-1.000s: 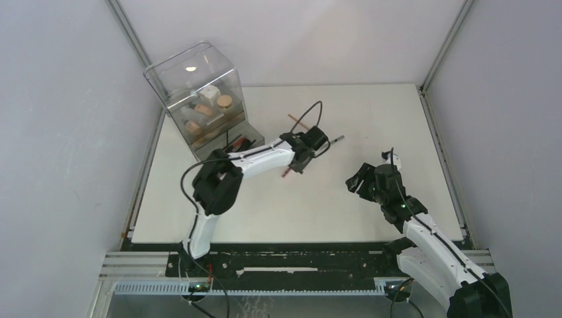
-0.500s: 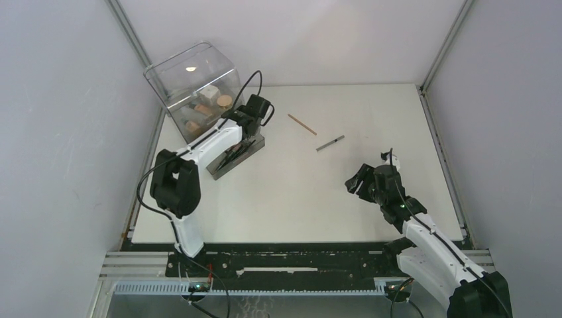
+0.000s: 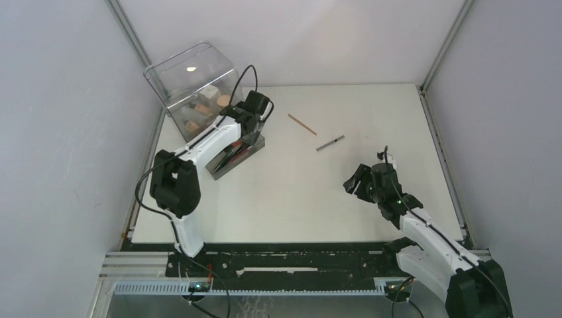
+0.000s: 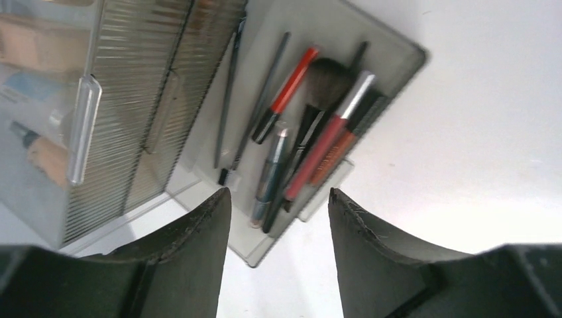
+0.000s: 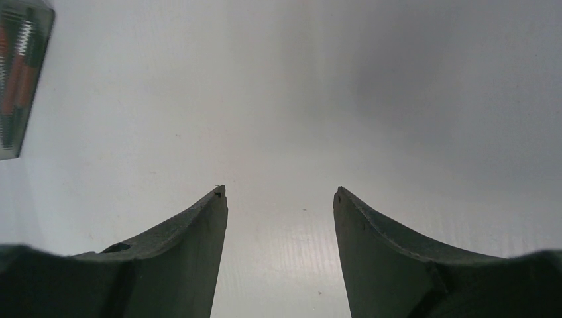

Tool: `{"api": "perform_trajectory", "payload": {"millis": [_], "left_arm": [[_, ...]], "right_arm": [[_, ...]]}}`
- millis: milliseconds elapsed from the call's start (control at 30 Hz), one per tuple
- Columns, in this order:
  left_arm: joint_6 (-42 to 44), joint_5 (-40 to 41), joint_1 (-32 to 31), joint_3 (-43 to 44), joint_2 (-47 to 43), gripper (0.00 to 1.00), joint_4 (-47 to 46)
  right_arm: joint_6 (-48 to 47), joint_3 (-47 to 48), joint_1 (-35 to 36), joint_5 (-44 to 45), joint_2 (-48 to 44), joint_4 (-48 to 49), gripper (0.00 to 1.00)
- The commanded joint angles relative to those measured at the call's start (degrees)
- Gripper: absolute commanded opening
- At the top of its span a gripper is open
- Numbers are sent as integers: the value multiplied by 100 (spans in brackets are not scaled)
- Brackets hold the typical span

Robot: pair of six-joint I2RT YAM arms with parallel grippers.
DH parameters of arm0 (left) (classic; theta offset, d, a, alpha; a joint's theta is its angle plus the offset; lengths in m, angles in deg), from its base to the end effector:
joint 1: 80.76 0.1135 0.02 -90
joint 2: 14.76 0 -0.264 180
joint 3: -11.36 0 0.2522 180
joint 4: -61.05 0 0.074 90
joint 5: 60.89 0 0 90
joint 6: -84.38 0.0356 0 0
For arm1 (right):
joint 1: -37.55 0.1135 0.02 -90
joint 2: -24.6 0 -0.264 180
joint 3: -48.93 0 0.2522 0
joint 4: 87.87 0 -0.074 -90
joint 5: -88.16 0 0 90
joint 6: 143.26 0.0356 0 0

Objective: Organize the makeup
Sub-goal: Place the makeup in the drawer, then pick up the makeup from the center of the board.

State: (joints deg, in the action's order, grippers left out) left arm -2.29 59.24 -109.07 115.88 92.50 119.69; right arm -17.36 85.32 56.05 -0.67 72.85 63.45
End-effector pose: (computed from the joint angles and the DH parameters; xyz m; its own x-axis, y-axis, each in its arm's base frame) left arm 0.3610 -0.1742 0.2616 -0.7600 0.4664 -0.4526 0.2430 0.8498 0.4677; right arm 0.1655 0.0546 0.1874 -0.6767 0.3918 -0.6234 0.1164 0.8929 0.4349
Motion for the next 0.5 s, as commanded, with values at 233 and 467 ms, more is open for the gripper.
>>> {"api": "perform_trajectory", "payload": {"millis": [233,467], "left_arm": [[-1579,-2077,-130,-139,-1293,57,-553],[-1644,-1871,-122,-715,-1997,62,-661]], "right_arm": [[800,2135,391,1469,2386,-1050,68],[1205,4506,409,1846,4571,-2555,66]]}}
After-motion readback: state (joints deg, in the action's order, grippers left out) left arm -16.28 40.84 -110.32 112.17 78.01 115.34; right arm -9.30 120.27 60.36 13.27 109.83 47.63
